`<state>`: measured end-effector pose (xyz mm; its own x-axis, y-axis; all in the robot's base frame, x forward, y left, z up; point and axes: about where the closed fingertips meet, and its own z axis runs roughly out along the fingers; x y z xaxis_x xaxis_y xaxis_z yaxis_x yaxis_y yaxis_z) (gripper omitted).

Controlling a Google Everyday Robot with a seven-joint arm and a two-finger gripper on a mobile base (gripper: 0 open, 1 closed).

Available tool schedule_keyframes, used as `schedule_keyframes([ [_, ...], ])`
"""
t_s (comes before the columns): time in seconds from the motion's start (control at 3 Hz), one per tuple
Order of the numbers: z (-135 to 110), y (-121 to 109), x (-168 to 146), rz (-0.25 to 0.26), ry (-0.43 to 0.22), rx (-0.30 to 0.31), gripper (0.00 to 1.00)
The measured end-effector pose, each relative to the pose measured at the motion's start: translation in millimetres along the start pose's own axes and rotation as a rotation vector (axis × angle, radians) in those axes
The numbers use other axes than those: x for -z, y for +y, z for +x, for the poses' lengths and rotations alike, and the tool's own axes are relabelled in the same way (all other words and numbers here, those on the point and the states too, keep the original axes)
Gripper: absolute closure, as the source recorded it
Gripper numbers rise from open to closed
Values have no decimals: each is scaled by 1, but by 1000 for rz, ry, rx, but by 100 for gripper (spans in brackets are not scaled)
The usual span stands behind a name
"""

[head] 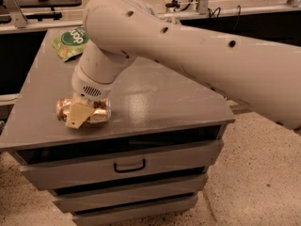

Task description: Pick orange can

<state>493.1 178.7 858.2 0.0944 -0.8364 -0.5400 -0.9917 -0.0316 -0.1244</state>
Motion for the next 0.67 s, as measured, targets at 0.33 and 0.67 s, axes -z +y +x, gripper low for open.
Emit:
schedule_keyframes([
  [0.33, -5, -16, 20, -24, -129, -40, 87],
  [0.67, -1, -37, 49, -57, -345, -68, 100],
])
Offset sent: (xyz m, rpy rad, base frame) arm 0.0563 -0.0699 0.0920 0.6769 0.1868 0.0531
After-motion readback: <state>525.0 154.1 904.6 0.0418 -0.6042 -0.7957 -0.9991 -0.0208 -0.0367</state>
